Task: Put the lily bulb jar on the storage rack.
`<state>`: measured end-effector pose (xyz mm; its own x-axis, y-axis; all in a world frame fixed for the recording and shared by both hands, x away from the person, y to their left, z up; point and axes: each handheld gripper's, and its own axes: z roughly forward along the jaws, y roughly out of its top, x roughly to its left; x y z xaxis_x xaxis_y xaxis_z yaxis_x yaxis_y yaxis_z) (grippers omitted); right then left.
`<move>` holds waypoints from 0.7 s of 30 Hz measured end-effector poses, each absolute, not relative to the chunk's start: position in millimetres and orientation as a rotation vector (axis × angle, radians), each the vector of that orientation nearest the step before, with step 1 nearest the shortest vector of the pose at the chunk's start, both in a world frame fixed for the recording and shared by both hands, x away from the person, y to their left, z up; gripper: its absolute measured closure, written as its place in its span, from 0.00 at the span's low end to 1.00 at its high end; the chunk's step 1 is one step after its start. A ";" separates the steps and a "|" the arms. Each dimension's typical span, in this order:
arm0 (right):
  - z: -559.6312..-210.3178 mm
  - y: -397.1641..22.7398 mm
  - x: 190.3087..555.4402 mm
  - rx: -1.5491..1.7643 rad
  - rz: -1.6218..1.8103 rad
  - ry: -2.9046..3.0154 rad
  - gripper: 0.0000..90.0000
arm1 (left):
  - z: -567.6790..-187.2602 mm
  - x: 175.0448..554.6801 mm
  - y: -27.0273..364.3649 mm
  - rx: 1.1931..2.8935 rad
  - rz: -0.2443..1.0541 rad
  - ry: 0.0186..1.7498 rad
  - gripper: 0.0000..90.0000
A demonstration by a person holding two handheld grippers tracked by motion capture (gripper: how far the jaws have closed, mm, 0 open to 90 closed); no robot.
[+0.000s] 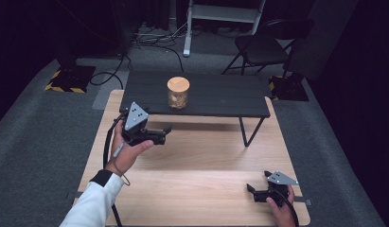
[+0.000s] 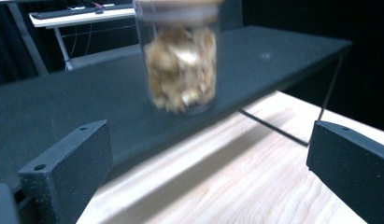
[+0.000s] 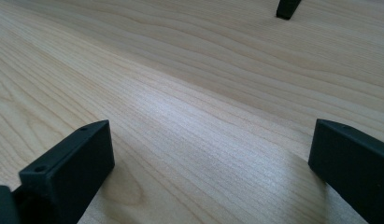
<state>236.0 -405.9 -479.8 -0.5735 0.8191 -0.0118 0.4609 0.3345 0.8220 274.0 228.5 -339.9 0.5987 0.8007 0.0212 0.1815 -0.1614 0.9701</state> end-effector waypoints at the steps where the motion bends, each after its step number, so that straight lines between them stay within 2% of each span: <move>1: -479.8 -405.9 236.0 1.125 1.132 2.178 0.00 | -346.0 271.0 230.0 1.672 0.664 0.824 0.00; 21: -479.8 -405.9 236.1 1.125 1.132 2.178 0.00 | -452.2 225.1 230.4 1.739 0.630 0.896 0.00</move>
<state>236.1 -405.9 -479.8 -0.5736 0.8191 -0.0117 0.4609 0.3345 0.8220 225.1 230.4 -452.2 0.5835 0.8121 -0.0054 0.2692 -0.1871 0.9447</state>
